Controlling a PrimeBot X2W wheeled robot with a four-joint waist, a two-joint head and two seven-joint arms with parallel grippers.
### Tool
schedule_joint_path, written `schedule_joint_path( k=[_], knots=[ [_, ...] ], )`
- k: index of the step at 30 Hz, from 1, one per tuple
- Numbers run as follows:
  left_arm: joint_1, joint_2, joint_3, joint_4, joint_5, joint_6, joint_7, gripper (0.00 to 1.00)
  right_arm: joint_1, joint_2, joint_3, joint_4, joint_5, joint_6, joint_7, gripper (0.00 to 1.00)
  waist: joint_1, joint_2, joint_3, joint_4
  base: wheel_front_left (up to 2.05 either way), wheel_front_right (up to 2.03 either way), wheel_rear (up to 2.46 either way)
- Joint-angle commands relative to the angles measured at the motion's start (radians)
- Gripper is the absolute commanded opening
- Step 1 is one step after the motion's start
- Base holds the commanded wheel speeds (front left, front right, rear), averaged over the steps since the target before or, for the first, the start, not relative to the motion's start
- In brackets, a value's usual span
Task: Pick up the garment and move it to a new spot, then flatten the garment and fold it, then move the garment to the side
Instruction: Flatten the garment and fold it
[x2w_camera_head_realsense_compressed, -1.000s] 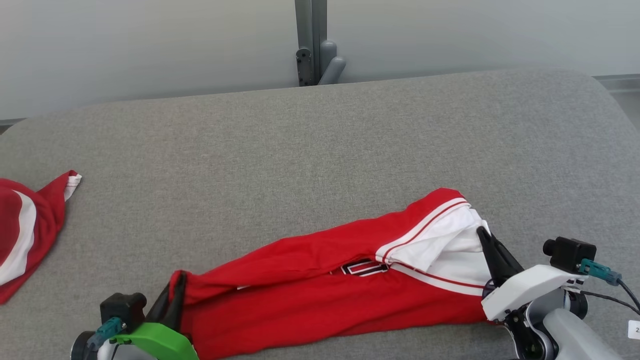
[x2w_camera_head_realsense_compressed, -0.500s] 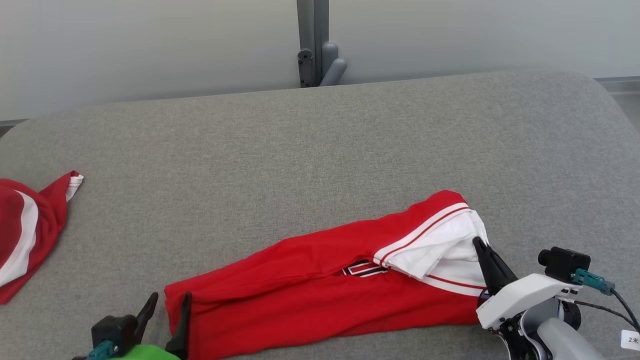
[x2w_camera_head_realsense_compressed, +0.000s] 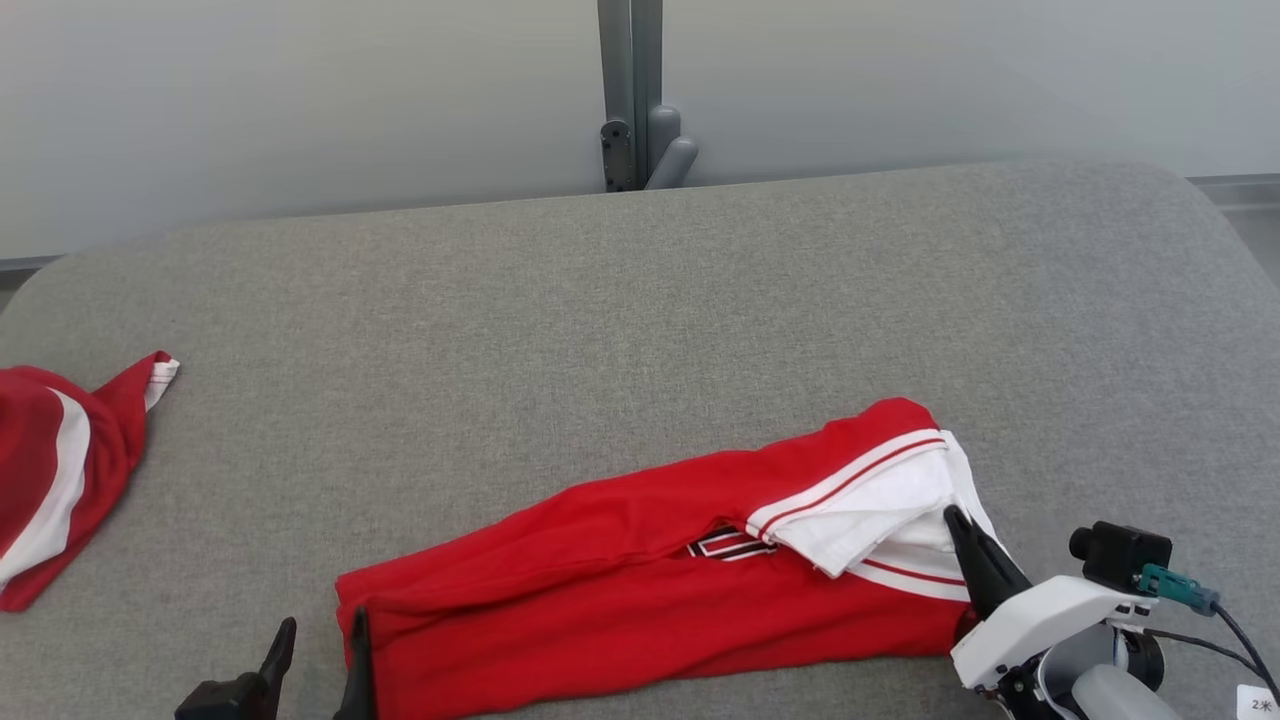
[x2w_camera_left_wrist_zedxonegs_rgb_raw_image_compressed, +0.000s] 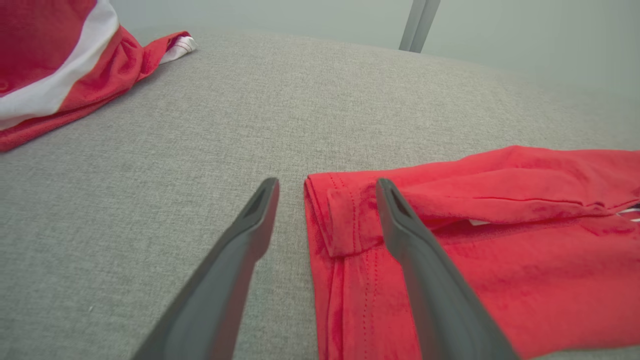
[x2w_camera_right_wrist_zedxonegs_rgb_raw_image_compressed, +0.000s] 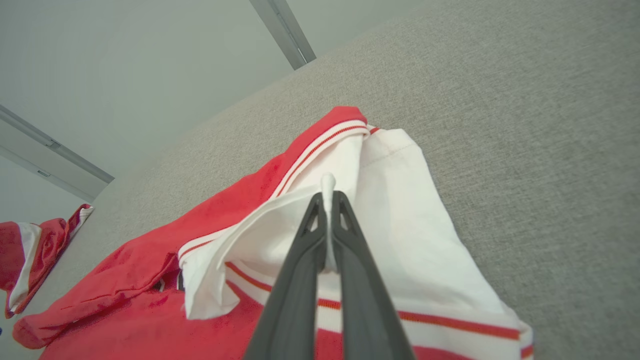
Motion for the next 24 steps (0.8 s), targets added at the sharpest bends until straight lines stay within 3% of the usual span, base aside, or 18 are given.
schedule_joint_path(
  k=[1,4,5,6,16,24],
  knots=[
    [0.008,-0.003,0.003,-0.004,0.011,-0.005,0.000,1.00,0.015,-0.006,-0.002,0.004,-0.005,-0.001,-0.003,0.00,0.0000,0.0000,-0.001,0.000,0.00,0.00,0.00],
    [0.005,-0.009,0.009,-0.007,0.018,-0.005,0.000,1.00,0.014,-0.009,0.000,0.013,-0.024,-0.001,-0.003,0.00,0.0000,0.0000,-0.002,-0.001,0.00,0.00,0.00],
    [0.005,-0.010,0.011,-0.009,0.019,-0.005,0.000,1.00,0.015,-0.012,-0.003,0.018,-0.034,-0.001,-0.003,0.40,0.0000,0.0000,-0.002,-0.002,0.00,0.00,0.00],
    [0.005,-0.011,0.014,-0.010,0.021,-0.006,0.000,1.00,0.016,-0.017,-0.003,0.027,-0.045,-0.001,-0.003,1.00,0.0000,0.0000,-0.002,-0.003,0.00,0.00,0.00],
    [0.016,-0.014,0.041,-0.023,0.024,0.000,0.000,1.00,0.045,-0.041,-0.096,0.019,-0.110,-0.001,-0.003,1.00,0.0000,0.0000,0.000,0.005,0.00,0.00,0.00],
    [0.017,-0.014,0.021,-0.033,0.018,0.010,0.000,1.00,0.043,0.007,-0.155,-0.044,-0.196,-0.001,-0.003,1.00,0.0000,0.0000,-0.002,0.022,0.00,0.00,0.00]
  ],
)
